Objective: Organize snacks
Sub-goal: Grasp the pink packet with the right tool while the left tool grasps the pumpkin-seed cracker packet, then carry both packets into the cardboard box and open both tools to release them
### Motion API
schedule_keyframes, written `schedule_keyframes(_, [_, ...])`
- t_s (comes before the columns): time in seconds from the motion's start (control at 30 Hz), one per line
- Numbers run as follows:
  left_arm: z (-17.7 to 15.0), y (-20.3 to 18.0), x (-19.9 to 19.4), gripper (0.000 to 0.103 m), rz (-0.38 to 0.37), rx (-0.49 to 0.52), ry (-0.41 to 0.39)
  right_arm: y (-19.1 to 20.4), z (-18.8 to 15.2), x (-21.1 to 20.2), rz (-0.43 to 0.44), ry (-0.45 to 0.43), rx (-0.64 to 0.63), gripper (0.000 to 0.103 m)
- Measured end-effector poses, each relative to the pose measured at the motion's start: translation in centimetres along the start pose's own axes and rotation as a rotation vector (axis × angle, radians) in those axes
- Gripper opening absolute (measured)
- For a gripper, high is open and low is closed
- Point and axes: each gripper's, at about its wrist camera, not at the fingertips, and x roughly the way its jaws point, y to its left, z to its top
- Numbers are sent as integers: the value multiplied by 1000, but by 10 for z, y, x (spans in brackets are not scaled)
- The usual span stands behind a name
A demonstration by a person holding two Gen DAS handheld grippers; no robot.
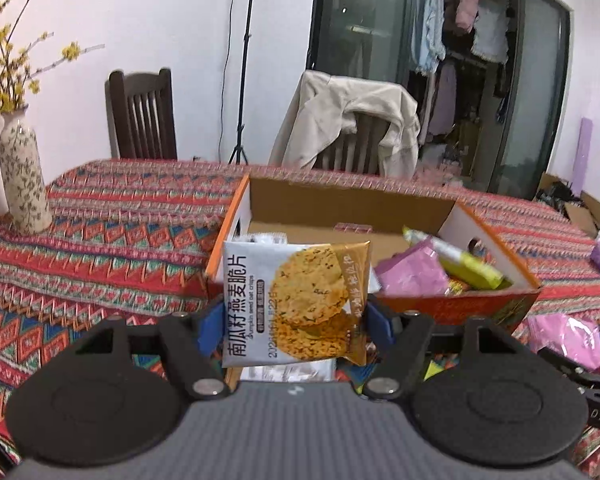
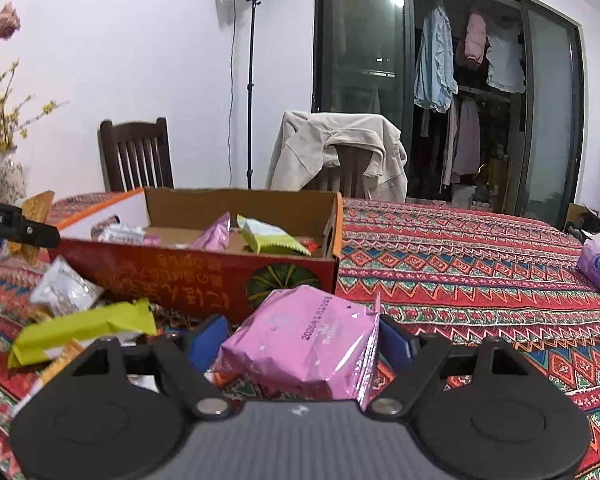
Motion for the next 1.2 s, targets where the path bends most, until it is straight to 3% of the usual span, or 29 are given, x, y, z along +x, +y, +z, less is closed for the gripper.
schedule_keyframes(0.3, [32, -20, 4, 73, -28, 1, -51, 4, 42, -6, 17, -64, 21, 81])
schedule_keyframes(0.5, [48, -31, 31, 73, -28, -44, -59, 0, 65, 7, 15, -41, 75, 81])
schedule_keyframes(0.77, [37, -19, 77, 73, -1, -80, -36, -1, 84, 23, -10, -13, 55, 81])
schedule_keyframes(1.03, [30, -5, 88, 73, 26, -87, -53, 9, 111, 66, 11, 16, 79, 81])
schedule_keyframes(1.2, [28, 6, 91, 73, 25, -117, -48, 18, 111, 96, 26, 24, 119, 81])
